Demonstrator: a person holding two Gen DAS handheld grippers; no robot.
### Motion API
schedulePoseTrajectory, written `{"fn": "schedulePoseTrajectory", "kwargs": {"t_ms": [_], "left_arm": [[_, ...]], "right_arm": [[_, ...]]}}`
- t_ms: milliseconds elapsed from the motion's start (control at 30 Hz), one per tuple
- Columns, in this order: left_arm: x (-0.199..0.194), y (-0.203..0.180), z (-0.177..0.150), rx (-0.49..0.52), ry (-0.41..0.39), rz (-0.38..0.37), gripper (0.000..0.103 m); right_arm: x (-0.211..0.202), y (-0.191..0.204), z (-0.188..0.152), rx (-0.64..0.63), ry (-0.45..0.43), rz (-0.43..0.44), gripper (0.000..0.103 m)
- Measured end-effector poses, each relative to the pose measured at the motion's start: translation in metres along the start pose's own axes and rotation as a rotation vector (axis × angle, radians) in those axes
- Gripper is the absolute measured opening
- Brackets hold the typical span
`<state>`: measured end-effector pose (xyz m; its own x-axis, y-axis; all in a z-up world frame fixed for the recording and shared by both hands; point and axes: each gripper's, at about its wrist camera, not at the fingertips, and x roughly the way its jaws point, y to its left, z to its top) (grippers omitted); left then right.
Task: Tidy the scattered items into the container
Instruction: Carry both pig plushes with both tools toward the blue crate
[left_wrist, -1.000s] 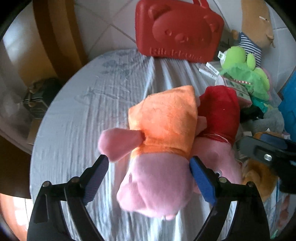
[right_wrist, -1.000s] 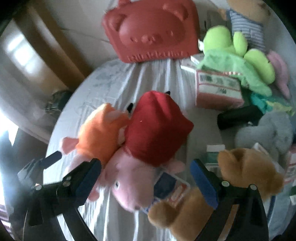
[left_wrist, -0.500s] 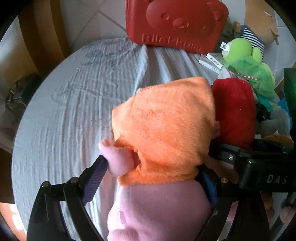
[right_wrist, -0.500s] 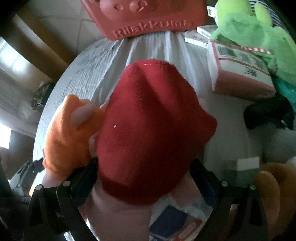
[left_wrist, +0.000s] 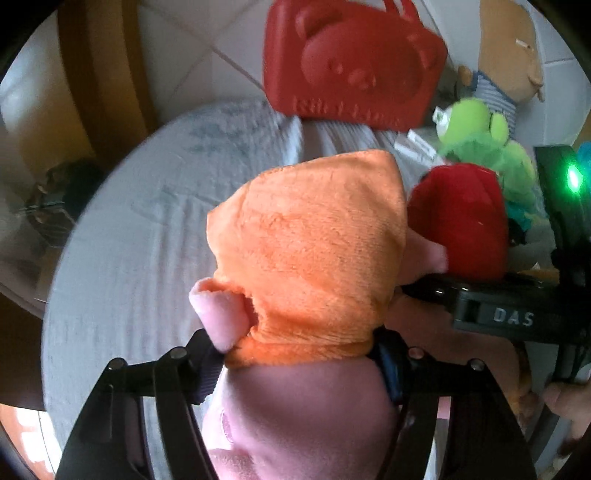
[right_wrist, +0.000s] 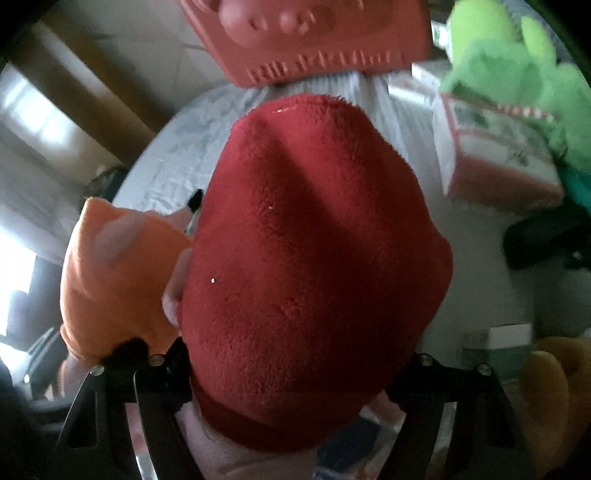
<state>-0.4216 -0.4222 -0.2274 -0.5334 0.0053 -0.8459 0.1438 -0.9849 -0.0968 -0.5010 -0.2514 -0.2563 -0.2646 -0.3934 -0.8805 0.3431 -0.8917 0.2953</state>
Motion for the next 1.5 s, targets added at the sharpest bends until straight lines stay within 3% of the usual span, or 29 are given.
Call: {"fn": "schedulePoseTrajectory", "kwargs": {"t_ms": [233,533,800,1200,1500], "left_arm": [[-0.057,-0.001,0.000,-0.008,-0.094,0.006,0.067],[-0.122,-0.034,-0.007,0.017,-0.204,-0.027,0.067],[-0.170,-0.090,-0.020,0.042,-0.277,-0.054,0.067],[-0.213,-0.196,-0.048,0.059,-0.333,-0.050,0.067],[-0.227,-0.271,-0.041,0.196,-0.352,-0.162,0.067]], "right_arm": [[-0.071,0.022,-0.008,-0.064,-0.119,-0.026,0.079],[-0.173,0.028,-0.040,-0.110,-0.280,-0.087,0.079],[-0.249,-0.005,-0.076,-0.139,-0.379,-0.149,0.079],[-0.356,-0.094,-0.118,-0.197,-0.497,-0.195,0.079],[-0.412,-0.144,-0.155,-0.111,-0.541,-0.259,0.079]]}}
